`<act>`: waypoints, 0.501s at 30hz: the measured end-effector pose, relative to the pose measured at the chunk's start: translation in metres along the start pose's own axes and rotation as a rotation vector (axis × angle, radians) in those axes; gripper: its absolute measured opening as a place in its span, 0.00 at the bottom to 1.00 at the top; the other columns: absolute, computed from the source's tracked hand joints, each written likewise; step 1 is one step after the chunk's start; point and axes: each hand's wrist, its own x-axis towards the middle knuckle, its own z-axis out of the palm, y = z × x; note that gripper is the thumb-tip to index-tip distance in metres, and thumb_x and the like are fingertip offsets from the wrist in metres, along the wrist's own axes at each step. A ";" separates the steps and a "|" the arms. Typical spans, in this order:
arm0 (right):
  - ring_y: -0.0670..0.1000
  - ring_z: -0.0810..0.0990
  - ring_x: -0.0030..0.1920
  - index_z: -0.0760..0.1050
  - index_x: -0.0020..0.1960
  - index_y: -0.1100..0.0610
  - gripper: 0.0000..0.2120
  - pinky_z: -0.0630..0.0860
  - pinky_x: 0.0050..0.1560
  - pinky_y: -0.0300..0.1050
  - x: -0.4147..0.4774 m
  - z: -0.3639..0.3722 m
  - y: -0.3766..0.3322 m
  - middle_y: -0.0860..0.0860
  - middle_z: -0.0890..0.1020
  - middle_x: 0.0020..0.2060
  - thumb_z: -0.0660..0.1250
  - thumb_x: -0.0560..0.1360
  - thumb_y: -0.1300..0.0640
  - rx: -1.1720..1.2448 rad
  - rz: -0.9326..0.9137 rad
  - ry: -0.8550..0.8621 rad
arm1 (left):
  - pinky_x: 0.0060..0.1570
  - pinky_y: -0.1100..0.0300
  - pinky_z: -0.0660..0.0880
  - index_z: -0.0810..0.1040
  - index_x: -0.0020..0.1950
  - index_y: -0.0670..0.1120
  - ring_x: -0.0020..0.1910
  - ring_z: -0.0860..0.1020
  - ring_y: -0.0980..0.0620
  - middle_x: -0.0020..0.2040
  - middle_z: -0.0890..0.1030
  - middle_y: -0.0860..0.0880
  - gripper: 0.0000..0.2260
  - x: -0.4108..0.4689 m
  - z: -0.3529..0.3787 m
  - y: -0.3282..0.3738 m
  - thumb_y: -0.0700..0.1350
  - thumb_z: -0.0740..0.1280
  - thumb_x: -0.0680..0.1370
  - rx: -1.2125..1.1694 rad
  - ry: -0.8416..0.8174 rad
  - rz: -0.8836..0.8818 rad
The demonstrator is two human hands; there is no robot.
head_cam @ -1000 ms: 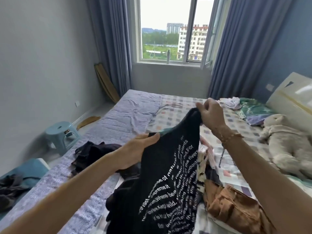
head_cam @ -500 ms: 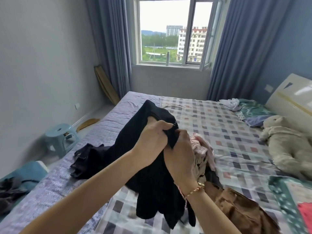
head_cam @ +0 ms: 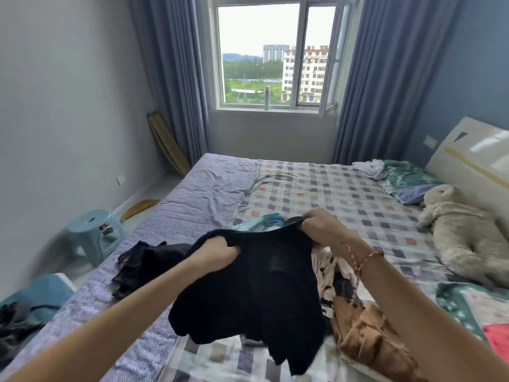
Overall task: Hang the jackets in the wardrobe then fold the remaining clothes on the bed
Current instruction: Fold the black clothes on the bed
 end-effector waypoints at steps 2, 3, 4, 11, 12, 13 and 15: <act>0.51 0.66 0.29 0.70 0.40 0.60 0.08 0.60 0.26 0.40 0.000 0.003 -0.006 0.55 0.68 0.30 0.55 0.72 0.68 0.074 0.003 -0.030 | 0.65 0.54 0.68 0.75 0.63 0.44 0.61 0.74 0.50 0.62 0.77 0.47 0.27 -0.013 0.015 0.006 0.62 0.56 0.75 -0.016 -0.283 -0.068; 0.50 0.65 0.26 0.70 0.39 0.61 0.08 0.59 0.23 0.38 -0.003 0.005 -0.008 0.54 0.68 0.28 0.55 0.73 0.68 0.105 0.008 -0.032 | 0.66 0.54 0.65 0.74 0.63 0.45 0.61 0.73 0.52 0.61 0.76 0.49 0.31 -0.021 0.019 0.009 0.68 0.54 0.74 -0.106 -0.374 -0.101; 0.49 0.65 0.24 0.70 0.38 0.62 0.09 0.58 0.22 0.36 -0.006 0.007 -0.009 0.54 0.68 0.27 0.55 0.73 0.69 0.143 0.018 -0.023 | 0.64 0.53 0.65 0.77 0.58 0.47 0.57 0.73 0.53 0.57 0.78 0.51 0.33 -0.029 0.023 0.012 0.72 0.50 0.73 -0.212 -0.414 -0.135; 0.55 0.73 0.39 0.77 0.52 0.71 0.12 0.68 0.39 0.45 -0.011 0.015 -0.006 0.65 0.80 0.42 0.57 0.75 0.67 0.332 0.044 0.039 | 0.41 0.68 0.75 0.74 0.63 0.51 0.47 0.80 0.61 0.50 0.82 0.56 0.25 -0.086 0.091 0.038 0.56 0.74 0.68 -0.804 -0.376 -0.004; 0.55 0.74 0.39 0.77 0.52 0.69 0.12 0.69 0.39 0.45 -0.014 0.014 -0.007 0.61 0.79 0.40 0.58 0.75 0.67 0.310 0.025 0.021 | 0.42 0.65 0.76 0.75 0.61 0.49 0.46 0.80 0.57 0.48 0.83 0.53 0.20 -0.083 0.098 0.037 0.49 0.73 0.71 -0.869 -0.326 -0.047; 0.55 0.75 0.39 0.78 0.51 0.68 0.11 0.70 0.39 0.45 -0.017 0.012 -0.007 0.59 0.78 0.39 0.59 0.75 0.66 0.296 0.001 -0.003 | 0.44 0.62 0.77 0.77 0.58 0.46 0.45 0.81 0.53 0.46 0.84 0.49 0.16 -0.077 0.097 0.036 0.44 0.71 0.71 -0.945 -0.288 -0.097; 0.53 0.77 0.37 0.80 0.46 0.59 0.06 0.73 0.38 0.44 -0.025 0.000 -0.001 0.55 0.80 0.37 0.66 0.72 0.60 0.206 -0.041 -0.026 | 0.49 0.55 0.77 0.81 0.49 0.39 0.40 0.82 0.47 0.42 0.84 0.43 0.11 -0.064 0.078 0.033 0.41 0.68 0.69 -1.144 -0.369 -0.177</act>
